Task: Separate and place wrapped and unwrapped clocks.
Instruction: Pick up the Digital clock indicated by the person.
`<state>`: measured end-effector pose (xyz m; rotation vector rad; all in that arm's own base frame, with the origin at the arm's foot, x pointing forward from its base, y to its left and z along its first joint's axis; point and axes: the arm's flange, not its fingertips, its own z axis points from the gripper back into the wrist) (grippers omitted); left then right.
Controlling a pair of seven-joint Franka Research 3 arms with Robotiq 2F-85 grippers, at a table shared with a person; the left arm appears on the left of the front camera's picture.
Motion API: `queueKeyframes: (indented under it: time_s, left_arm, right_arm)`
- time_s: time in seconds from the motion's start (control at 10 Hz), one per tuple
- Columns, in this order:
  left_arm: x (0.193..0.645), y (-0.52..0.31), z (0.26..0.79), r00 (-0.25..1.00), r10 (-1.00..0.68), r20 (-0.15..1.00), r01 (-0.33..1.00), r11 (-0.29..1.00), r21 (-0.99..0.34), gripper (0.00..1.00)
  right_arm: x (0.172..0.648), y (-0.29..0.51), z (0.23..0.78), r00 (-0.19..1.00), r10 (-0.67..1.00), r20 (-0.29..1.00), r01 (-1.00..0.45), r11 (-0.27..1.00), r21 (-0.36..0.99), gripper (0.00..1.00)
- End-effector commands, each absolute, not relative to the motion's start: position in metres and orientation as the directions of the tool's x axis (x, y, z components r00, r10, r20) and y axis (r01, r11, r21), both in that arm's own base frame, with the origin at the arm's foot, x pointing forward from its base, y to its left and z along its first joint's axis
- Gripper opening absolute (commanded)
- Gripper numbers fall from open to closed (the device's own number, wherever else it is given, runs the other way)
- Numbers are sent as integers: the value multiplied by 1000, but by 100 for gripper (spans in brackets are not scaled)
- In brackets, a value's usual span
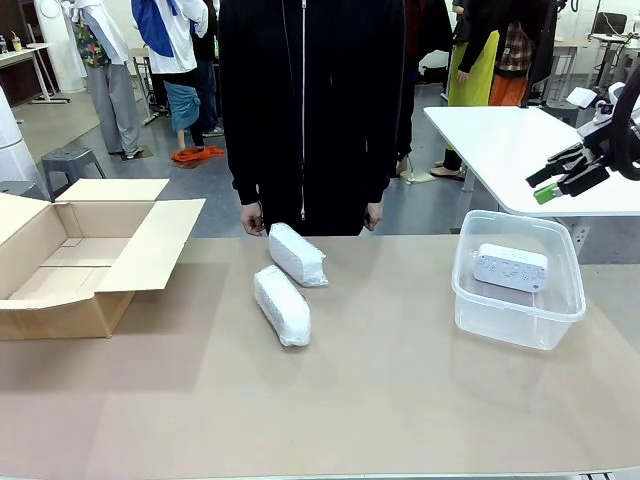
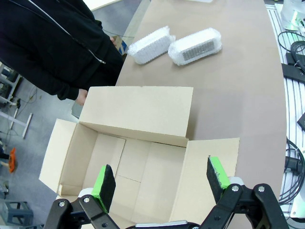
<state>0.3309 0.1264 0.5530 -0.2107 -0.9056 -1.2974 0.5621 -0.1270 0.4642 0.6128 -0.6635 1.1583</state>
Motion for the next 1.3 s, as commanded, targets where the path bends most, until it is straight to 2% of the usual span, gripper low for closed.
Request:
queueKeyframes:
  time_s: [0.0,1.2]
  left_arm:
    - [332,128,552,-35,-728,685,888,292,356,100]
    - [332,128,552,-35,-728,685,888,292,356,100]
  right_arm:
    - [559,-129,470,253,599,760,-951,296,84,100]
    - [562,-128,466,258,613,747,-953,288,92,100]
